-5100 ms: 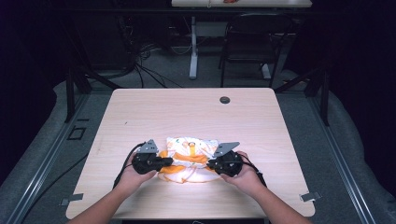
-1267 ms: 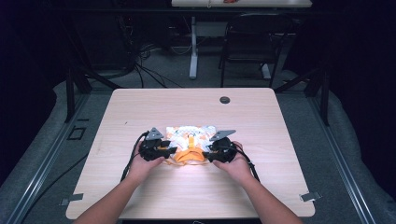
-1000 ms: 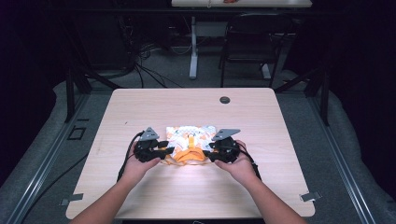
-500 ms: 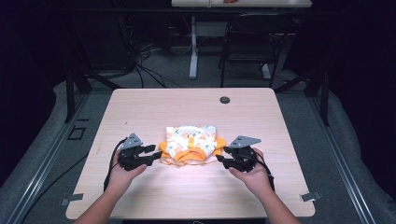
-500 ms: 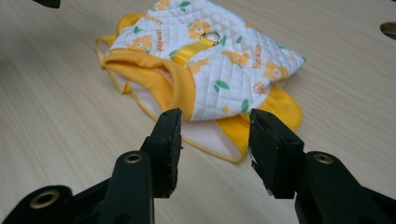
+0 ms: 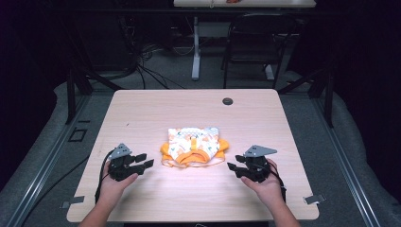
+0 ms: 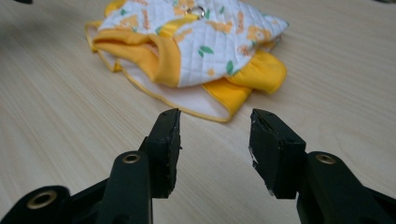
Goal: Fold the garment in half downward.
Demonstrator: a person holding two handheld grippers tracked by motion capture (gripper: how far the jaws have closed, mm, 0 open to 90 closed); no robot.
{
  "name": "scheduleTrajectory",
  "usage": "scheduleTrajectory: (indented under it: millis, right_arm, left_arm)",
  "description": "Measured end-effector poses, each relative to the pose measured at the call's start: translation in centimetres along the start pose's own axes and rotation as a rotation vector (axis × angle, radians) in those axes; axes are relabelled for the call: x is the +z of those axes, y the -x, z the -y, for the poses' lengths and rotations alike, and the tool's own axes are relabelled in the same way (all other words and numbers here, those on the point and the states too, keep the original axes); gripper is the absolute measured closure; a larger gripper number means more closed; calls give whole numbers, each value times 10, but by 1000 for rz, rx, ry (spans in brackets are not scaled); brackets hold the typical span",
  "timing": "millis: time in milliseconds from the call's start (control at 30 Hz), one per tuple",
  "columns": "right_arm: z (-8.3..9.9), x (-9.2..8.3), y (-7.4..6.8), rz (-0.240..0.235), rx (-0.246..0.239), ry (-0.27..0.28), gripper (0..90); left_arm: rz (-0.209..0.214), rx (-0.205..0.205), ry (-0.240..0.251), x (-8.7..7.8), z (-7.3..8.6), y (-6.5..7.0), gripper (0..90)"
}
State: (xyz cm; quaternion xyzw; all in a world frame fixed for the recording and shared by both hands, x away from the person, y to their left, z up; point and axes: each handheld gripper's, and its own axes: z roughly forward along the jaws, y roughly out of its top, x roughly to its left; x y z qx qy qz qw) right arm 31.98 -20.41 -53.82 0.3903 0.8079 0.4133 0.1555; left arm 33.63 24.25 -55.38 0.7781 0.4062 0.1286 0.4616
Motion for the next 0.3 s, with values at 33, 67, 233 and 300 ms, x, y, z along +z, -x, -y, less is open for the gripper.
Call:
scheduleTrajectory:
  millis: [33,67,233,300]
  right_arm:
    - [4,3,2,12,0,-12,523]
    - [9,8,4,27,8,-27,520]
    - [13,12,8,25,39,-21,504]
    - [14,13,9,26,43,-20,502]
  left_arm:
    - [3,-8,0,0,1,-1,535]
    - [1,-10,0,1,2,-2,535]
    - [-5,9,-34,7,7,-2,535]
    - [-9,18,-47,8,7,-2,535]
